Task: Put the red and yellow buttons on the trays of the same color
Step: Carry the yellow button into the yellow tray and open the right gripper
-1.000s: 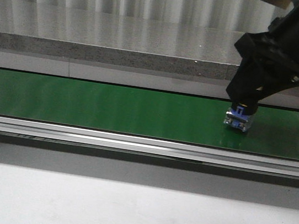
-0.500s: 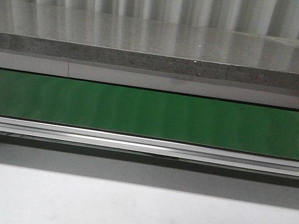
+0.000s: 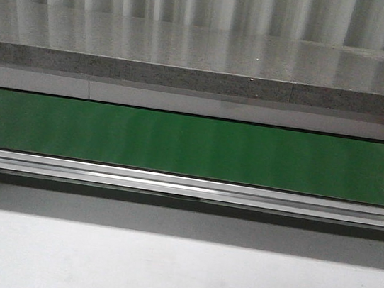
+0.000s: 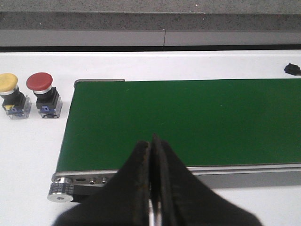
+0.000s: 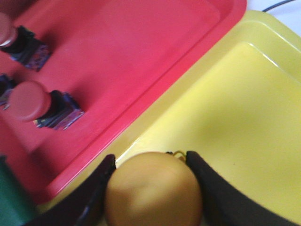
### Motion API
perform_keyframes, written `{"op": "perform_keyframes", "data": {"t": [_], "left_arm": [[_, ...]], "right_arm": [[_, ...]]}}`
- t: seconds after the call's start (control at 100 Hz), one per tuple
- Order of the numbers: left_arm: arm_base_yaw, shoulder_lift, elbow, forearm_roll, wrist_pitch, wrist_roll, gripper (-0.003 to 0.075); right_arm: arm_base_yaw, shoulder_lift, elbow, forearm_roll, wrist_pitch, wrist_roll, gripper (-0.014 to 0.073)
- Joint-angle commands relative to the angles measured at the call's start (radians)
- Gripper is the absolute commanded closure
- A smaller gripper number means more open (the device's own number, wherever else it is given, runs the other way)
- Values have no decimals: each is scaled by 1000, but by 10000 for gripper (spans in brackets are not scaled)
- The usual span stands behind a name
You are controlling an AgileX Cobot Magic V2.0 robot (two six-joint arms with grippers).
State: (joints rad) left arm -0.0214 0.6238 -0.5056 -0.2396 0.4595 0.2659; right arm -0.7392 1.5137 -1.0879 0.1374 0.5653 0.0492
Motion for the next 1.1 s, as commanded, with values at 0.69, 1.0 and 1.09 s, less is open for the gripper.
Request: {"op": "perform_keyframes", "data": {"t": [0.69,1.0,1.09], "left_arm": [[-6,3,-25,-19,-68,-11,741],[-6,3,-25,-19,-68,-11,741],[-6,3,-25,-19,-68,-11,741]], "right_arm": [[-33,215,-28,-1,-175,6,474],[-33,236,-28,-1,-187,6,313],[-33,236,-28,-1,-186,6,167]]}}
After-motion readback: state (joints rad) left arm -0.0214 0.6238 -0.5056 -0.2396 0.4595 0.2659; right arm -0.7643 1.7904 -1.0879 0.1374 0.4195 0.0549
